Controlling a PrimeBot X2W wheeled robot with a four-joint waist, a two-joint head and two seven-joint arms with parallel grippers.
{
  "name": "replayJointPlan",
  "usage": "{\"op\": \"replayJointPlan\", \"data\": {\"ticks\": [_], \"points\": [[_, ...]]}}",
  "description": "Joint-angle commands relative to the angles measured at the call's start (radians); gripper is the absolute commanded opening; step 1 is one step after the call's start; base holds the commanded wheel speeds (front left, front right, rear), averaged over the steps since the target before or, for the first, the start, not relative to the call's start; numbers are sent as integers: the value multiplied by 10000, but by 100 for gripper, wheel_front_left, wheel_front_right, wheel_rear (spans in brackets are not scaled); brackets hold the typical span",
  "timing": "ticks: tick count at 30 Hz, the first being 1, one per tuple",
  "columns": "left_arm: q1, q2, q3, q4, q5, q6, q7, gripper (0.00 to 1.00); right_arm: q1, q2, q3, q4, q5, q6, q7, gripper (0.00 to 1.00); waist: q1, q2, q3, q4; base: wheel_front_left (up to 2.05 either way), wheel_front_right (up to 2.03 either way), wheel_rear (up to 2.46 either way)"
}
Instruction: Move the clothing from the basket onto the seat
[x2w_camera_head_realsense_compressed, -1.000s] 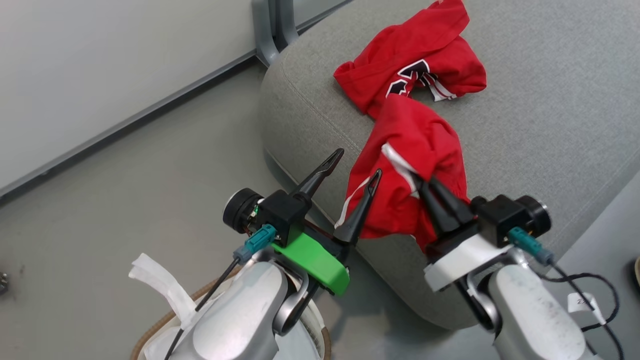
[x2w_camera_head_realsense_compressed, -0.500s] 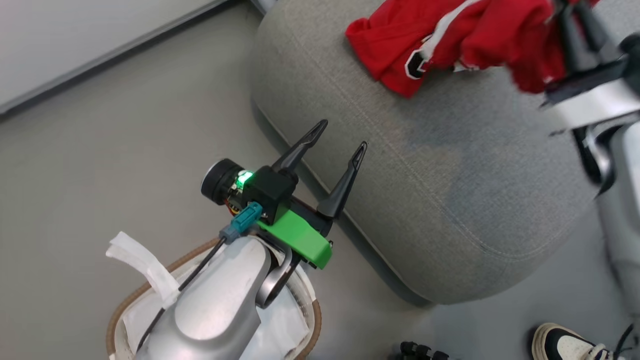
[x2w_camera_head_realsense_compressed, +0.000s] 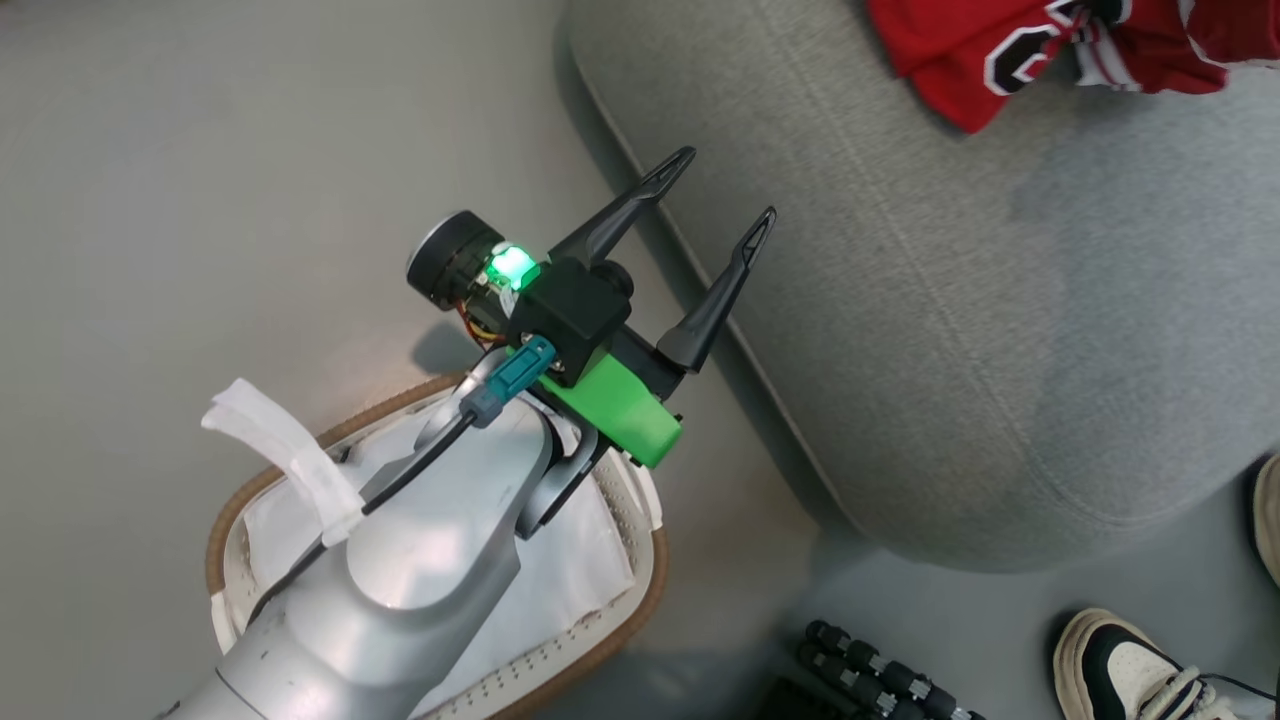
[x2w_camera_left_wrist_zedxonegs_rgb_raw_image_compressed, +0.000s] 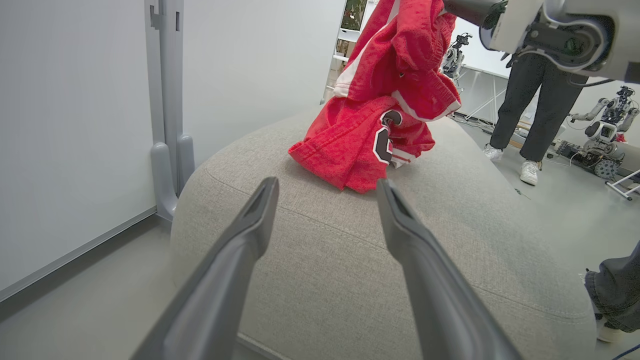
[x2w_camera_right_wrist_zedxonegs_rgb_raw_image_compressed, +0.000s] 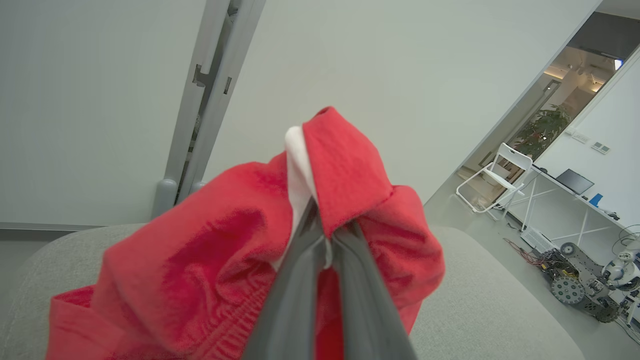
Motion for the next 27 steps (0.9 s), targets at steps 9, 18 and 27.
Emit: {"op": "replayJointPlan", "data": {"ticks": [9, 18, 27], "points": [[-687, 95, -119, 127, 114, -35, -4, 100, 72, 568, -1094, 1310, -443, -11, -20, 0, -1, -1, 1678, 1219, 0, 0, 0], [-402, 113, 167, 166, 56, -34, -4, 100, 845, 1172, -1816, 1169, -515, -11, -12, 100, -1, -1, 1327, 1186, 0, 0, 0], [437, 55, 1034, 101, 66, -34, -4, 100, 2099, 1353, -1562, -440, -126, -11, -12, 100, -1, -1, 77, 1084, 0, 0, 0]]}}
